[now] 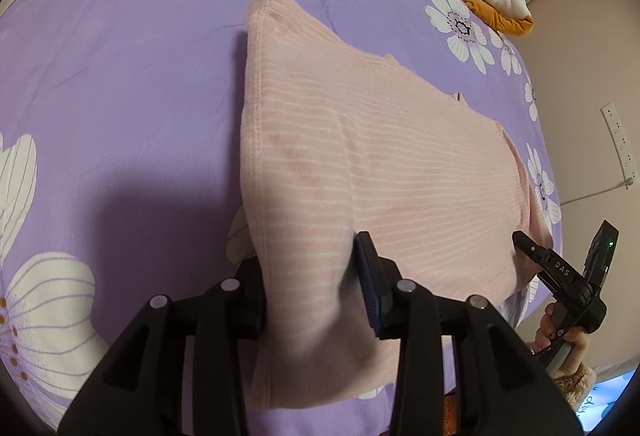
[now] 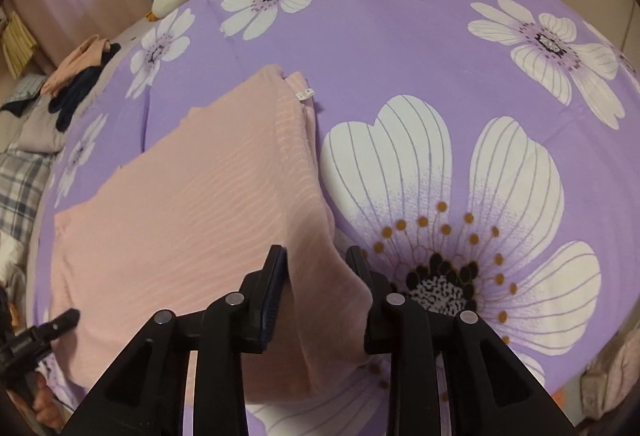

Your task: Fold small clothes

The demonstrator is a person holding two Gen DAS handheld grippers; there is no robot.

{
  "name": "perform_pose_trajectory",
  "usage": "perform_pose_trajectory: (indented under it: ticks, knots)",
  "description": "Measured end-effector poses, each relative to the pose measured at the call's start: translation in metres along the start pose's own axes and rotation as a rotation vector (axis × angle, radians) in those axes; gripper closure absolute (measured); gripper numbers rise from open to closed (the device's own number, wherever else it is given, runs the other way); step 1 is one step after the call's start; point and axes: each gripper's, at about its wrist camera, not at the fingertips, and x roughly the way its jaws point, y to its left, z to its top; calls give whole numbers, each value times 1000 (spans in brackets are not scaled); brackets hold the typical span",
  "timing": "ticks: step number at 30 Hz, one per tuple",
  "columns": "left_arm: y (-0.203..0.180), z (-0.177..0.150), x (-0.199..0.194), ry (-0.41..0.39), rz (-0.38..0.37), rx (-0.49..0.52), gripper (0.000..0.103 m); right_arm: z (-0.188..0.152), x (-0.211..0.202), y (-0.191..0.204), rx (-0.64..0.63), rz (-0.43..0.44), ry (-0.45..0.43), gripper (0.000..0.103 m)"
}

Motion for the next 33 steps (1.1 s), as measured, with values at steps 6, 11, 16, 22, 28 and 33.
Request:
perform_pose_trajectory:
  ticks: [6,11,16,22,28,33]
  knots:
    - [-3,-11,-3,8,7,5,61,-11,-7,-6,5,-34,1,57]
    - [-2,-18,-6,22,9,7,61,-23,-16,-10,23,-37,10,48]
    - [1,-23,-10,33,1,-1,60,-35,-24,-15,58,-25,21,44]
    - [2,-27,-14,41,-7,-14,61,-41,-19,-17,138,65,3,44]
    - [4,-29,-21,39,-10,-17,61,-27,-10,-9,169,86,-38,75]
    - [6,-29,-35,0,30,1,56,-20,-19,-1,183,85,-68,86]
